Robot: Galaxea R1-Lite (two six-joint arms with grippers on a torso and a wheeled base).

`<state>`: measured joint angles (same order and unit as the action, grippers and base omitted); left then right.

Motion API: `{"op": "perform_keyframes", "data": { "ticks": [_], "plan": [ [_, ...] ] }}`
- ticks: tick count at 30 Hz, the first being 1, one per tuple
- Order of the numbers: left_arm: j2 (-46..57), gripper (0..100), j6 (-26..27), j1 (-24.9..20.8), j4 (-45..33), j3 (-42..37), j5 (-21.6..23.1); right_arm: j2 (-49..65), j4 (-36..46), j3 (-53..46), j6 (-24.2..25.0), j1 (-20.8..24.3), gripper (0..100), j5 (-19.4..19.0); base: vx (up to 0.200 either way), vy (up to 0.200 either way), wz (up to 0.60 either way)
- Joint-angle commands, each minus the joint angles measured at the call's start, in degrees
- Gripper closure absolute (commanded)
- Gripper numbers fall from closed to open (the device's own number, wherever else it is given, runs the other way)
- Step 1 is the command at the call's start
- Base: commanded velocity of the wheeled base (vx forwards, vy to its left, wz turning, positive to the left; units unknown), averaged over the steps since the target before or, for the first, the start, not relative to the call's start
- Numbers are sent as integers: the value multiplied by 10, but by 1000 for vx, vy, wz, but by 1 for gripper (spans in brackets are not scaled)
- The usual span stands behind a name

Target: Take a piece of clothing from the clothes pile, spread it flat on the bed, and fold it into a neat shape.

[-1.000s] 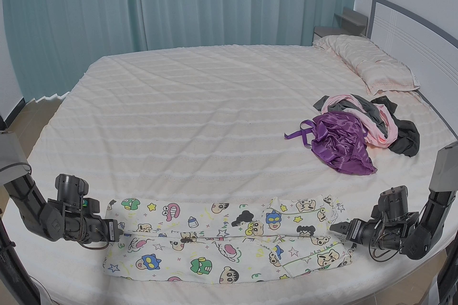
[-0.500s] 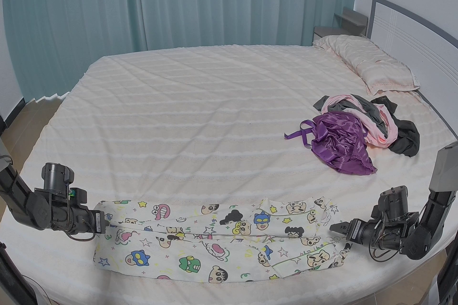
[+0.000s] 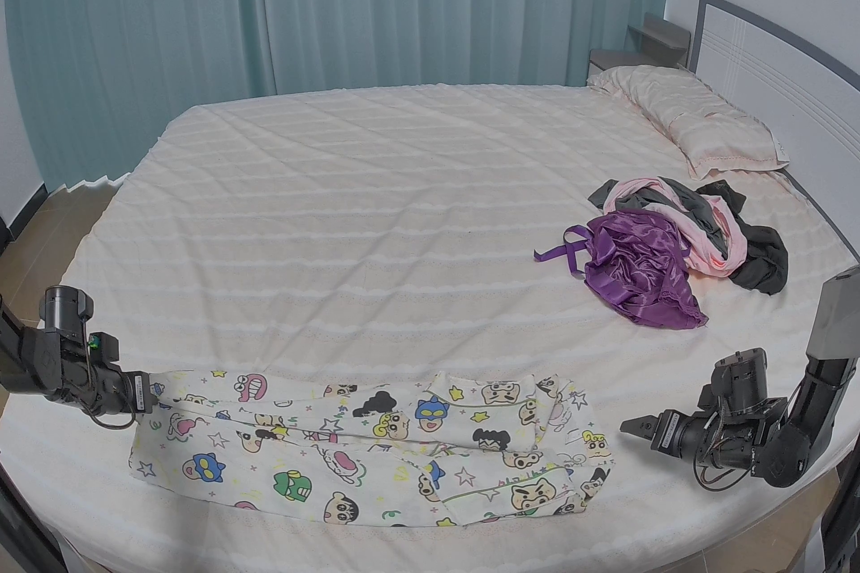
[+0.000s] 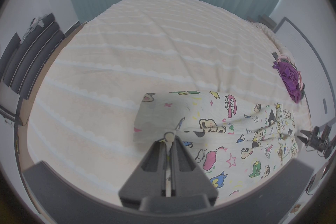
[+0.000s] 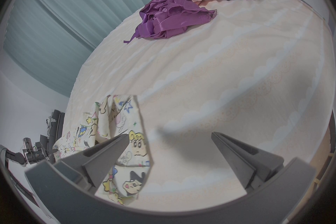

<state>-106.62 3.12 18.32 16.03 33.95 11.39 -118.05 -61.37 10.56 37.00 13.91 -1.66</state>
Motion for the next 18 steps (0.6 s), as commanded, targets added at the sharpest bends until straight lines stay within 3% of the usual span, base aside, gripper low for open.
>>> {"op": "perform_keyframes", "data": {
  "ticks": [1,5,10,18],
  "plan": [
    [10,100,7,29,-29,31,0,1,-1,0,0,-3,0,0,0,0,0],
    [31,100,4,19,-42,23,-3,2,-1,0,-1,-3,0,0,0,0,0],
    [101,100,-88,-108,-94,24,-42,8,-1,0,0,-4,0,0,0,0,0],
    [135,100,-283,-379,-112,63,-182,16,0,-4,0,-4,0,0,0,0,0]
  ]
}}
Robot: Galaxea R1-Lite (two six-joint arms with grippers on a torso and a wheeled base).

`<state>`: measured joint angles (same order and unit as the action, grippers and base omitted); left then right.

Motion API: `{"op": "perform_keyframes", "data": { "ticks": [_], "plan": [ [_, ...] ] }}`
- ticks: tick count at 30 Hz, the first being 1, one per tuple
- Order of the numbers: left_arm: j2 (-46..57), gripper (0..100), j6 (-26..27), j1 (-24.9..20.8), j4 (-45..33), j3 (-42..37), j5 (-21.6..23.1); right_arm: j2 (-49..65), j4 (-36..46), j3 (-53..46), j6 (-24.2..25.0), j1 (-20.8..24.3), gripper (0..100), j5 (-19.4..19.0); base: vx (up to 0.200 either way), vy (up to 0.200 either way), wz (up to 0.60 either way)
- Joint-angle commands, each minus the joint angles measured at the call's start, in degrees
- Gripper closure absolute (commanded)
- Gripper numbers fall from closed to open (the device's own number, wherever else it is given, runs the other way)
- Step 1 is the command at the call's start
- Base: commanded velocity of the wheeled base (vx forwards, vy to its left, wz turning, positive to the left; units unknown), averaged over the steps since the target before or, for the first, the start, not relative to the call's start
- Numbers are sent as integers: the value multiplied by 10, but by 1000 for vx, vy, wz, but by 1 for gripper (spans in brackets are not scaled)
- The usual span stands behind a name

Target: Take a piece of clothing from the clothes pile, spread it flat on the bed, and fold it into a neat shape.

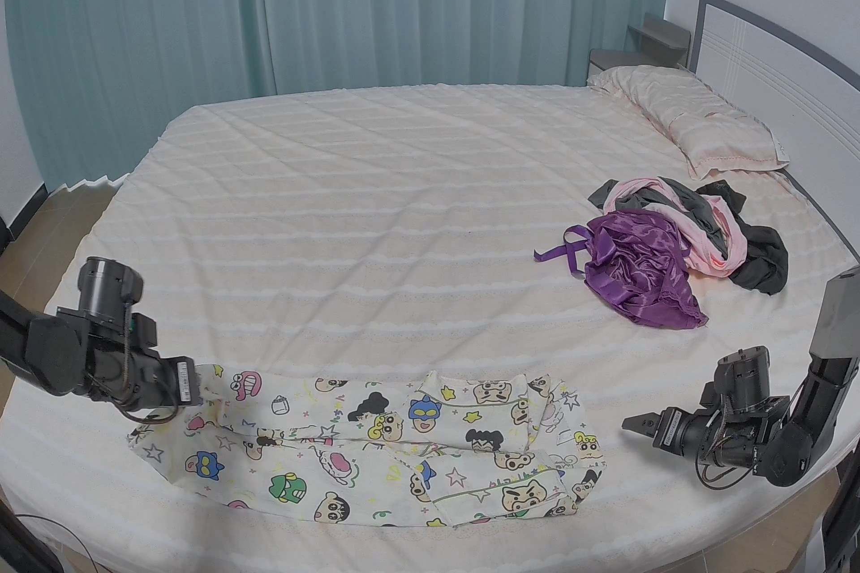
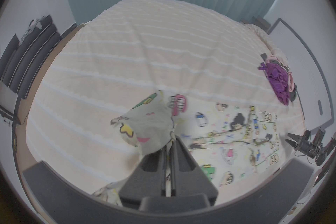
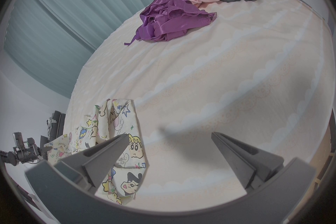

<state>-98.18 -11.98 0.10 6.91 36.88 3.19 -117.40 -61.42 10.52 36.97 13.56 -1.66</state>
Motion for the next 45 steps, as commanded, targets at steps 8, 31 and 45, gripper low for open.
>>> {"op": "perform_keyframes", "data": {
  "ticks": [8,31,45],
  "plan": [
    [-19,100,-262,-389,-88,165,-157,9,0,-2,0,1,0,0,0,0,0],
    [-109,100,-301,-533,-132,378,-141,29,1,-5,0,7,0,-1,0,0,0],
    [-137,0,-299,-551,-129,427,-152,31,1,-6,0,7,0,-1,0,0,0]
  ]
}}
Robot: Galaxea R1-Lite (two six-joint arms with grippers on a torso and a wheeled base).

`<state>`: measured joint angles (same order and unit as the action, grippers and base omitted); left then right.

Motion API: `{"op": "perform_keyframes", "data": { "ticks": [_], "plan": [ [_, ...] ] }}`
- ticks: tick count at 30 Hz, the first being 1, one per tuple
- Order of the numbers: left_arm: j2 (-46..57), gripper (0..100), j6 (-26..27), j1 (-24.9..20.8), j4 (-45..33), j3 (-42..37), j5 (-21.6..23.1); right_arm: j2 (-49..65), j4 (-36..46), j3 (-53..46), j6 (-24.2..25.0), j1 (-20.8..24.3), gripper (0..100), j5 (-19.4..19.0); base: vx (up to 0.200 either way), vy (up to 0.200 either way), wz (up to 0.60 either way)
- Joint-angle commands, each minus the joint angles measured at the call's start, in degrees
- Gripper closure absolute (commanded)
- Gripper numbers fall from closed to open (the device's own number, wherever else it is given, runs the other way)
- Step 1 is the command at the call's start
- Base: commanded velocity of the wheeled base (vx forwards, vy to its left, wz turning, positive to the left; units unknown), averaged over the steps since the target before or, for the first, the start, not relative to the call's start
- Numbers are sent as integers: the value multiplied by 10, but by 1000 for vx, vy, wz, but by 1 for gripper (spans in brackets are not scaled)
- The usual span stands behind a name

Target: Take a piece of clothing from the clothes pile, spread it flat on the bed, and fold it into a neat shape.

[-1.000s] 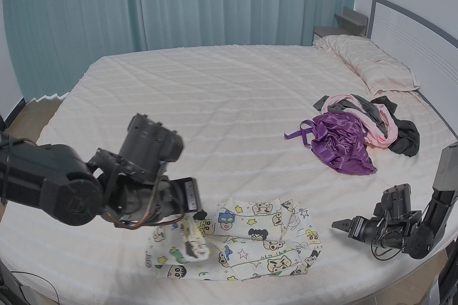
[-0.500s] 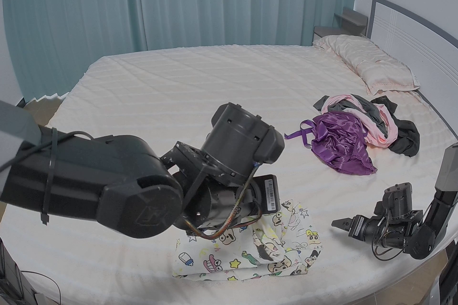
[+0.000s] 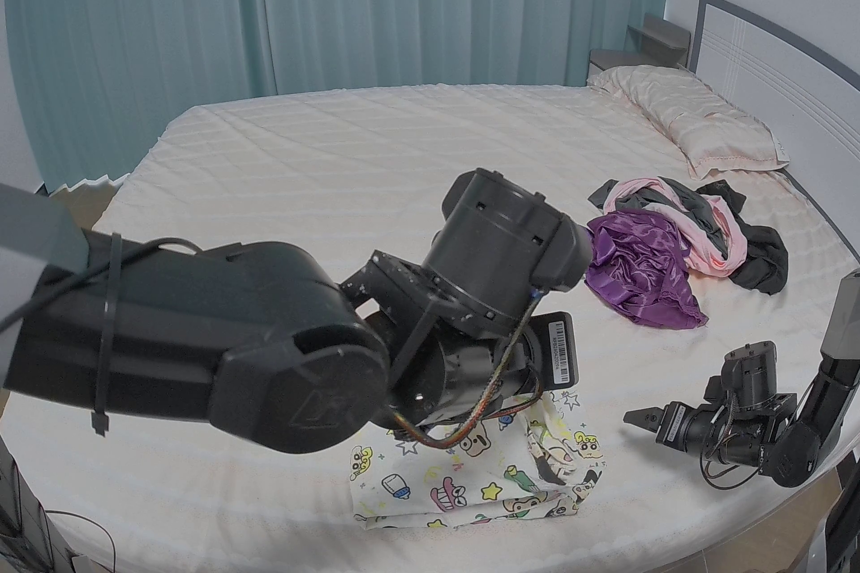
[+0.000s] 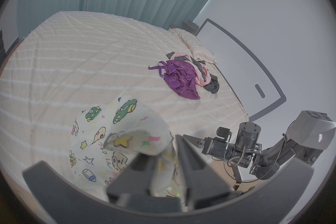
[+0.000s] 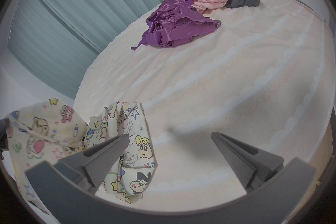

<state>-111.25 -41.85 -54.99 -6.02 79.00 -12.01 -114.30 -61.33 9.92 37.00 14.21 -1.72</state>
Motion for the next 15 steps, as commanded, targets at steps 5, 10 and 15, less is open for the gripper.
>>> {"op": "perform_keyframes", "data": {
  "ticks": [5,10,15],
  "plan": [
    [-9,0,-5,0,1,11,-8,0,0,0,0,0,0,0,0,0,0],
    [-12,0,-10,3,0,16,-35,1,0,-1,0,4,0,0,0,0,0],
    [22,0,-36,30,-3,-26,-33,1,0,-6,1,4,0,0,0,0,0]
  ]
}}
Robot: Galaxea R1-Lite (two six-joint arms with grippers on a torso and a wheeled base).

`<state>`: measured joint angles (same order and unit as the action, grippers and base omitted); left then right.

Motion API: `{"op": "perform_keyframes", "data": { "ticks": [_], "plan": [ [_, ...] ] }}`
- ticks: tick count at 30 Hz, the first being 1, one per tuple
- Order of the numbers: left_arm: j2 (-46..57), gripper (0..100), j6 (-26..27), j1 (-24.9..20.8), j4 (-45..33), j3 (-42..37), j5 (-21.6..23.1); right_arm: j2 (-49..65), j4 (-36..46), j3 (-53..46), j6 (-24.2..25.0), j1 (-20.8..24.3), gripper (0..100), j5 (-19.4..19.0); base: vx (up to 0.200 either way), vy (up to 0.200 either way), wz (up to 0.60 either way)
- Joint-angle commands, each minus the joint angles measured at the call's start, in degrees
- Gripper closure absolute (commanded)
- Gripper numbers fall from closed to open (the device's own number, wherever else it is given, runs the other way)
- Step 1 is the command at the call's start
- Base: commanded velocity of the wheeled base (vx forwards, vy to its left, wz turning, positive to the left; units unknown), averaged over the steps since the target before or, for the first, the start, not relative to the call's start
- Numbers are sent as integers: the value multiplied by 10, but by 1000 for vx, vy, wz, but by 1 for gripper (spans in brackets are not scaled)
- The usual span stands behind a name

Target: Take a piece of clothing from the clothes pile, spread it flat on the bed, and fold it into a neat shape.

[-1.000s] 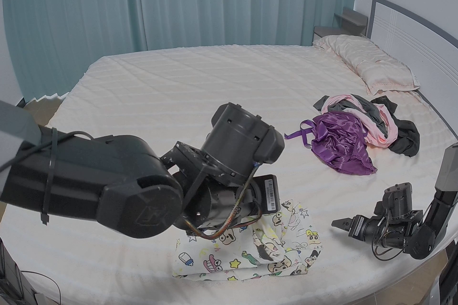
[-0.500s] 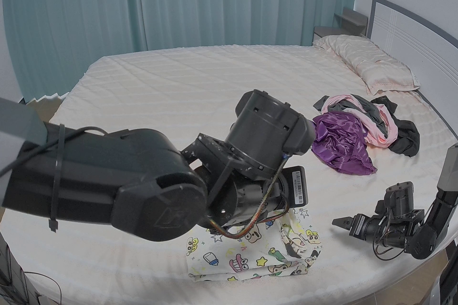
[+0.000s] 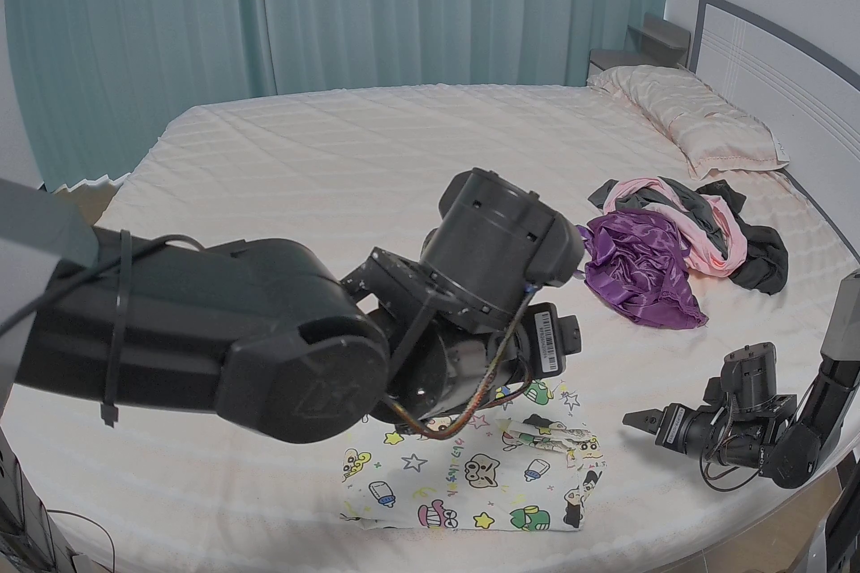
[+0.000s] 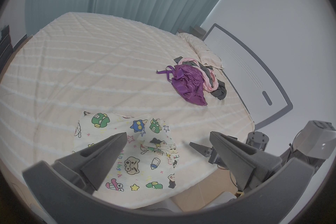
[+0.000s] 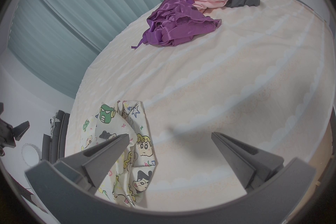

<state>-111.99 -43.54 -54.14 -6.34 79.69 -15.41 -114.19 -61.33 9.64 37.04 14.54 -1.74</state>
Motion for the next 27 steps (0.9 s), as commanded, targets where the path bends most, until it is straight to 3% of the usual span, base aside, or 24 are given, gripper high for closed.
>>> {"op": "perform_keyframes", "data": {
  "ticks": [1,8,9,11,15,19,22,27],
  "plan": [
    [31,0,-20,23,0,-37,1,0,0,-3,1,0,0,0,0,0,0],
    [140,0,-88,140,22,-239,87,5,0,-5,1,4,0,-1,0,0,0],
    [140,0,-88,141,23,-241,87,5,0,-5,1,4,0,-1,0,0,0],
    [144,0,-122,166,77,-327,84,5,-1,-5,1,5,0,-1,0,0,0],
    [159,0,-134,182,176,-443,83,5,-1,-6,1,5,0,0,0,0,0],
    [174,0,-183,201,259,-516,84,5,-1,-8,0,5,0,-1,-50,0,0],
    [187,0,-209,244,296,-558,98,5,-1,-8,1,6,0,-1,-200,0,0],
    [175,0,-208,294,339,-611,171,5,-3,-6,1,5,0,-2,-200,0,0]
  ]
}}
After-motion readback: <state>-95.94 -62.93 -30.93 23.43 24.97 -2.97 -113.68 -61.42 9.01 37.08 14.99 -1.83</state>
